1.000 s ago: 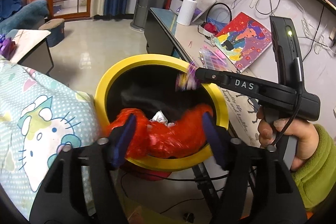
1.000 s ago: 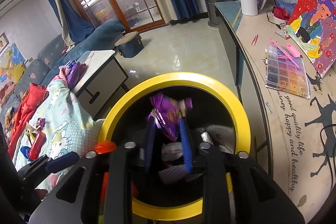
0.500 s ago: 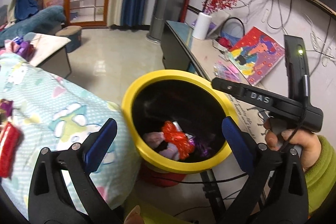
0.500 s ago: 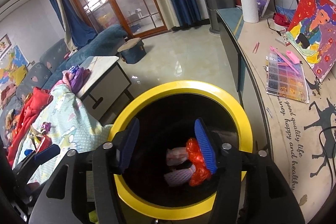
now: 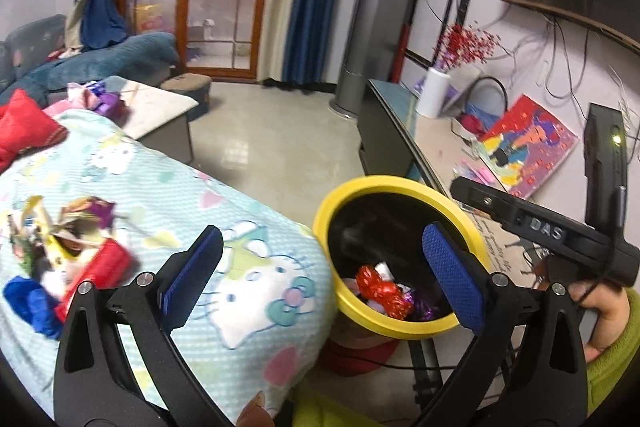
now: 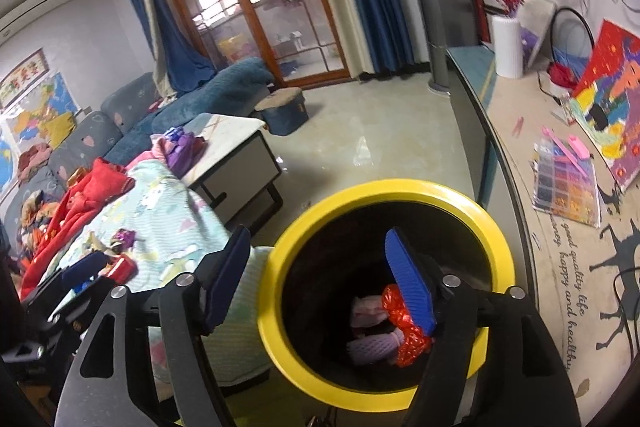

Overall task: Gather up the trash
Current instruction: 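Move both tools back to the remaining trash on the bed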

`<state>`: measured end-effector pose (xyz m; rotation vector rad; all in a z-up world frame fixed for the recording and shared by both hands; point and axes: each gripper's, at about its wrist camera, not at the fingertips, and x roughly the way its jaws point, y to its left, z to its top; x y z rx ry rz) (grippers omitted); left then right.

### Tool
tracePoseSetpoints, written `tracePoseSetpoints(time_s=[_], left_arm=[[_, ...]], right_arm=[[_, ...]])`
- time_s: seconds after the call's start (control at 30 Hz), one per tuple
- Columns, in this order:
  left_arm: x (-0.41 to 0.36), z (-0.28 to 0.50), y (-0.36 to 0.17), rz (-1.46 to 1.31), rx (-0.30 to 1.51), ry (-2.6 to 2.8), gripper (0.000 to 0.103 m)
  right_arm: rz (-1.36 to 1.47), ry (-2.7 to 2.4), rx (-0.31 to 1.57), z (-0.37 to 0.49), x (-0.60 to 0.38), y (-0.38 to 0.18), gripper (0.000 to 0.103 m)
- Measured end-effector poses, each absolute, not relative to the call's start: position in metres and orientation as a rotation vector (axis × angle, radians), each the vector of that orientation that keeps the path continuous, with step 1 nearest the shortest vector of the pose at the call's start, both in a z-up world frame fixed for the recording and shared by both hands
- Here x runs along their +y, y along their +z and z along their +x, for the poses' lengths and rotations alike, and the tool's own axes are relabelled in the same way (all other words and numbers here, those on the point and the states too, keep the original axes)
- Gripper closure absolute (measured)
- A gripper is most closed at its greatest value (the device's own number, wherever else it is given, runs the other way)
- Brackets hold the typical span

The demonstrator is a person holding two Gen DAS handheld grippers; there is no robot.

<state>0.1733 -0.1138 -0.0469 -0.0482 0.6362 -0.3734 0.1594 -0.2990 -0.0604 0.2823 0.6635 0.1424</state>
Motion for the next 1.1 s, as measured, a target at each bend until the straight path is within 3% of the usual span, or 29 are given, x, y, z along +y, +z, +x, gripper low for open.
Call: tracePoseSetpoints(time_s=[1.1], left_arm=[[0.019, 0.156, -0.015, -0.165, 0.496, -0.025, 0.011]], right_arm=[[0.121, 0.412, 0.65, 0.151, -0.16, -0.029, 0.031]])
